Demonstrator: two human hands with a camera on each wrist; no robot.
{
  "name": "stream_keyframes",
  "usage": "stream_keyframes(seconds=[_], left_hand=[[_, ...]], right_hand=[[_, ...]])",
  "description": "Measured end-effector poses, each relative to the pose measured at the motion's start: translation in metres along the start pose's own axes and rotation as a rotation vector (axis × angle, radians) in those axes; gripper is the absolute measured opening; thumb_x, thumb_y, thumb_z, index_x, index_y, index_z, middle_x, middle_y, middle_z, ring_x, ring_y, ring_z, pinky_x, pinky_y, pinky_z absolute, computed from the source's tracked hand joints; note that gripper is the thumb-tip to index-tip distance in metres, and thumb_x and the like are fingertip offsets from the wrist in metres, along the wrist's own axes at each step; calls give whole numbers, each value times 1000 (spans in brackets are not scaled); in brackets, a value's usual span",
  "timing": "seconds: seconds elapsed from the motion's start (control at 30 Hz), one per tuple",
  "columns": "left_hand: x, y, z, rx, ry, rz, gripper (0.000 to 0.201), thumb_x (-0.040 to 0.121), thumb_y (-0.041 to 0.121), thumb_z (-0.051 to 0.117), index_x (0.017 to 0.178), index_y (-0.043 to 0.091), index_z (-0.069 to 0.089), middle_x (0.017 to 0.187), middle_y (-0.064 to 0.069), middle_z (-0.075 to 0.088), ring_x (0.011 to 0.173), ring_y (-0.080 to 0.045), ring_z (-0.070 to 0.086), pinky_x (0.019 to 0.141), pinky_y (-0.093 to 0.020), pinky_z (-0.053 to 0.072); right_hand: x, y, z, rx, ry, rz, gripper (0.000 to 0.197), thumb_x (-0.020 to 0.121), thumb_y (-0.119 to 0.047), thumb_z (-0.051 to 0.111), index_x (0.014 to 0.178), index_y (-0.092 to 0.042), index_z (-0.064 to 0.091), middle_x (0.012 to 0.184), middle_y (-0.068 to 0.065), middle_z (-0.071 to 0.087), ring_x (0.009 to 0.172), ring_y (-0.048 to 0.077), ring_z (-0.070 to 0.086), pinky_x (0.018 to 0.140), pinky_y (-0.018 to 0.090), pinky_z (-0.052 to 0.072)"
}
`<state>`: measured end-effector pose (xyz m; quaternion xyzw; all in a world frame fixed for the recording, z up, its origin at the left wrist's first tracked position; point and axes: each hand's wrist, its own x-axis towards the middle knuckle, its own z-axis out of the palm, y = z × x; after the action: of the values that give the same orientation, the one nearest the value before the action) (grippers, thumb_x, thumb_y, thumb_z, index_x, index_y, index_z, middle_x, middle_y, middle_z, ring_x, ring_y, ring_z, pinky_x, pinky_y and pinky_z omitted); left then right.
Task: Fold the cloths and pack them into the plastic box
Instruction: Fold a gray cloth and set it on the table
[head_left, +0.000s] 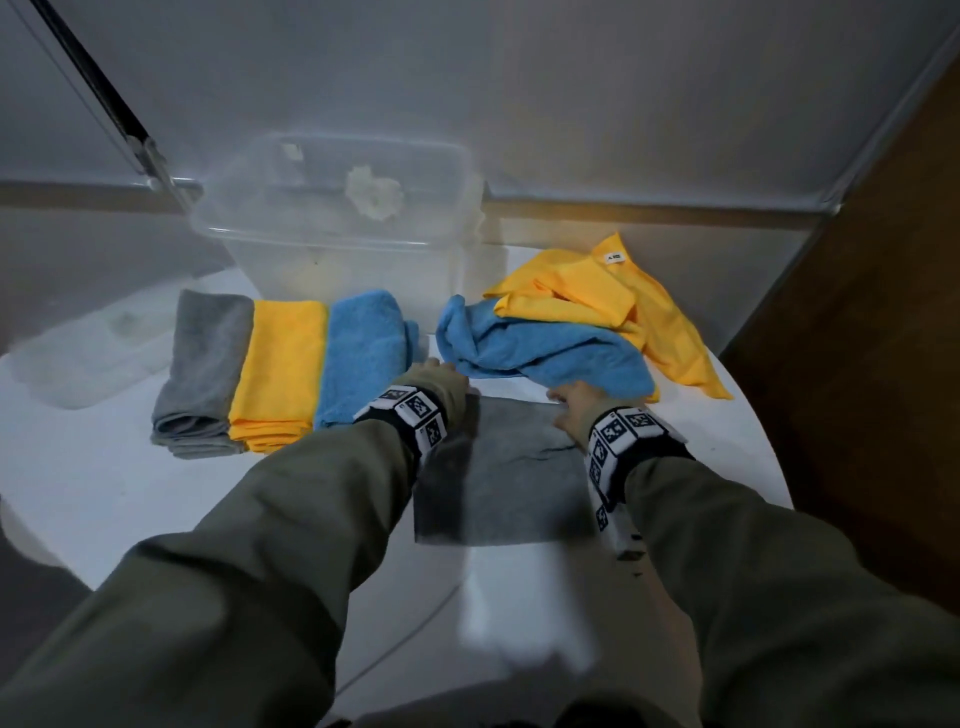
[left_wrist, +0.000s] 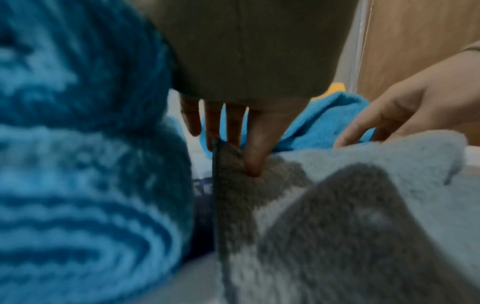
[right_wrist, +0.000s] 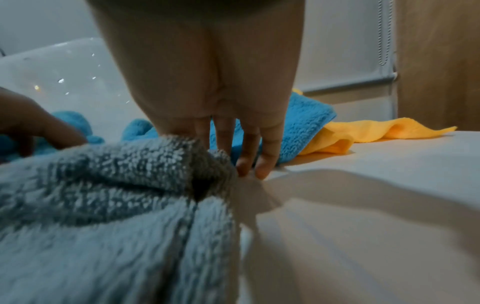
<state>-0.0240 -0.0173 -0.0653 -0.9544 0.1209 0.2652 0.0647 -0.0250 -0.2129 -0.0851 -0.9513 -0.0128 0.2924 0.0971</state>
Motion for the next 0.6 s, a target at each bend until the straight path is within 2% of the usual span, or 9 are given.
stream_keyframes(seconds=[0.07, 0.13, 0.23, 0.3, 0.37, 0.43, 0.47, 0.53, 0.6], left_hand=[[5, 5, 10, 39, -34, 31, 53, 88, 34, 47, 137, 17, 36, 138, -12, 39, 128, -32, 37, 106, -46, 32], [8, 9, 15, 24, -48, 30, 54, 87, 32, 49, 136, 15, 35, 138, -12, 39, 129, -31, 36, 107, -47, 28], [7, 6, 12, 81, -40, 35, 50, 87, 37, 47, 131, 16, 38, 135, -12, 42, 126, -31, 39, 104, -46, 31], [7, 3, 3, 53, 9, 57, 54, 83, 41, 52, 131, 19, 39, 133, -11, 40, 125, -32, 38, 102, -46, 34], [8, 6, -13, -186, 62, 104, 67, 73, 41, 64, 131, 23, 38, 133, -8, 39, 124, -30, 40, 104, -45, 36], [8, 14, -34, -439, 67, 160, 83, 62, 43, 69, 134, 24, 32, 130, -6, 46, 117, -28, 50, 101, -45, 41], [8, 16, -45, -504, 77, 188, 84, 63, 41, 69, 135, 21, 30, 127, -7, 50, 113, -28, 53, 99, -44, 43], [7, 17, -63, -591, 107, 237, 72, 73, 31, 67, 134, 9, 37, 119, -9, 53, 111, -21, 52, 97, -35, 43], [2, 11, -76, -786, 140, 318, 58, 78, 16, 66, 131, 2, 45, 113, -8, 54, 104, -13, 47, 87, -25, 41]], right_hand=[[1, -2, 6, -98, -18, -23, 54, 94, -28, 51, 144, -25, 31, 151, 6, 28, 136, 32, 31, 111, 45, 31], [0, -3, 6, -145, -10, -39, 51, 93, -30, 52, 140, -23, 37, 144, 9, 38, 131, 32, 37, 108, 43, 36], [-5, -8, -6, -113, -10, -65, 31, 90, -26, 58, 120, -16, 57, 125, 11, 54, 115, 31, 51, 97, 38, 46], [-6, -10, -17, 84, 32, -104, 15, 84, -18, 66, 98, -17, 61, 114, 11, 59, 103, 29, 57, 88, 36, 49], [-9, -14, -30, 269, 97, -207, 19, 78, -7, 69, 83, -21, 57, 101, 6, 61, 95, 25, 58, 82, 34, 49], [-16, -24, -45, 420, 193, -323, 25, 74, -1, 69, 79, -22, 57, 94, 1, 58, 92, 22, 56, 83, 33, 48], [-21, -31, -54, 485, 264, -377, 28, 72, -1, 71, 79, -25, 57, 93, 0, 57, 91, 21, 55, 83, 32, 48], [-29, -39, -67, 658, 385, -439, 41, 67, -5, 75, 74, -35, 48, 91, -3, 54, 86, 23, 56, 82, 36, 48], [-37, -39, -75, 854, 480, -452, 43, 62, -11, 78, 72, -38, 46, 89, -5, 52, 83, 23, 57, 79, 39, 50]])
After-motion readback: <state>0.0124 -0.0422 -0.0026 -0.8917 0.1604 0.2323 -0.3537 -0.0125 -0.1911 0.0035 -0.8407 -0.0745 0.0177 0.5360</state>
